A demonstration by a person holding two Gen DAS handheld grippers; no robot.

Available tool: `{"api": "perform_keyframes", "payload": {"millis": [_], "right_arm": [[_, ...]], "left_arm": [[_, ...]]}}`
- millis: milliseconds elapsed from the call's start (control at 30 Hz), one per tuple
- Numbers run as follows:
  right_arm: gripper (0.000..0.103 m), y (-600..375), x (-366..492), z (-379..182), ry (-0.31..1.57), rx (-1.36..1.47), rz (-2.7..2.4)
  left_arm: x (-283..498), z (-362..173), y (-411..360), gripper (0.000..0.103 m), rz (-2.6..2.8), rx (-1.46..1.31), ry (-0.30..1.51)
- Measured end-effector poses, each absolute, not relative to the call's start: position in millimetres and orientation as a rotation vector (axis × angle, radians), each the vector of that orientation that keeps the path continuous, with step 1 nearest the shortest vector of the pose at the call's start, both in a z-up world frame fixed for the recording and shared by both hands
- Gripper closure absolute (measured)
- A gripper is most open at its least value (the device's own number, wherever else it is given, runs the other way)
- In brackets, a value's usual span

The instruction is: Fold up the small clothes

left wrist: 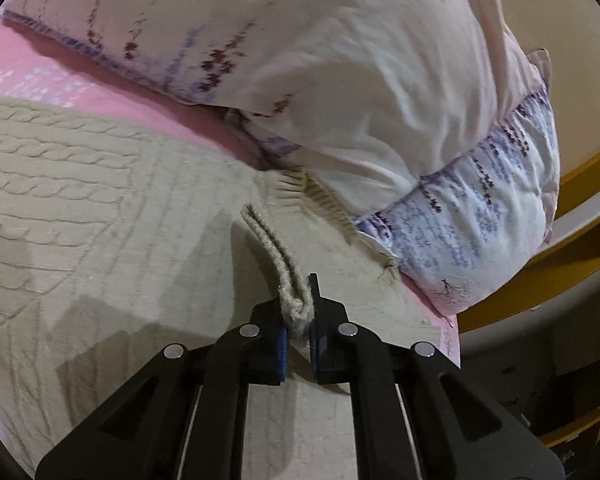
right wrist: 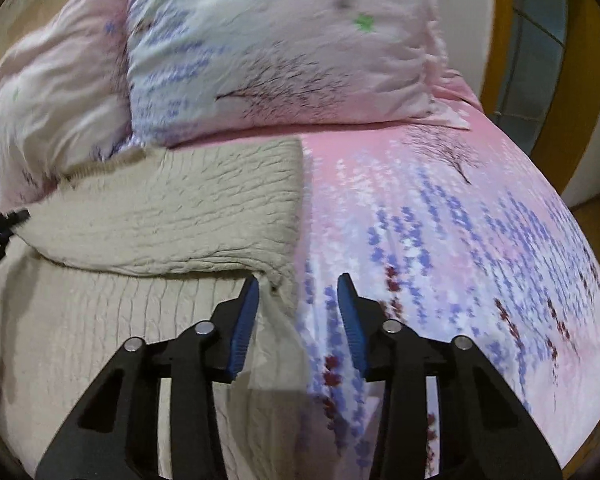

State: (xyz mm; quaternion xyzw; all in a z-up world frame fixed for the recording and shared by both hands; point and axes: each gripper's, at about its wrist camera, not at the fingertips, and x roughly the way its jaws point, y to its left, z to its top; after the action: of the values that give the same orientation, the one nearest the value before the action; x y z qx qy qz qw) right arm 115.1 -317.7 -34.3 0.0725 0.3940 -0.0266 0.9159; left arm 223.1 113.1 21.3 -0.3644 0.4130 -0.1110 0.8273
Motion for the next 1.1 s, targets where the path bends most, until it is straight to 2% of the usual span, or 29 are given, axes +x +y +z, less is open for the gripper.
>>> {"api": "perform_keyframes", "payload": {"millis": [367, 400, 433, 600, 667, 800, 833, 967, 1100], "right_arm": [[0.067, -280.8, 139.3, -40.6, 0.855, -0.079, -0.070], [0.076, -279.2, 141.2, -40.9, 0.850, -0.091, -0.079], [0.089, -279.0, 143.5, -41.3, 0.842, -0.098, -0.098], [0.091, -301.9, 144.7, -39.9, 0.829, 0.064, -0.141], [0.090, -302.1, 143.2, -41.7, 0.838, 0.072, -0.153], [0.070, -298.2, 138.7, -37.6, 0.877, 0.078, -0.175], [0.068, -298.6, 132.8, -30.9, 0.859, 0.097, -0.181], [0.067, -283.3, 120.7, -1.8, 0.754, 0.103, -0.142], [0.064, -221.5, 143.6, 1.2, 0.786, 0.014, 0.007]], "left_arm": [[224.1, 17.4, 109.0, 0.096, -0.256, -0.758, 0.895], [223.6, 17.1, 108.5, 0.096, -0.258, -0.752, 0.899], [223.8, 16.8, 107.1, 0.096, -0.259, -0.749, 0.901], [223.0, 9.2, 106.1, 0.096, -0.243, -0.726, 0.924], [224.1, 4.1, 104.0, 0.096, -0.227, -0.708, 0.944], [223.5, -1.6, 104.1, 0.095, -0.225, -0.697, 0.968], [222.4, -0.2, 105.5, 0.095, -0.230, -0.699, 0.972], [216.1, 4.6, 111.1, 0.092, -0.228, -0.668, 0.965], [210.2, 3.4, 116.2, 0.091, -0.231, -0.674, 0.961]]}}
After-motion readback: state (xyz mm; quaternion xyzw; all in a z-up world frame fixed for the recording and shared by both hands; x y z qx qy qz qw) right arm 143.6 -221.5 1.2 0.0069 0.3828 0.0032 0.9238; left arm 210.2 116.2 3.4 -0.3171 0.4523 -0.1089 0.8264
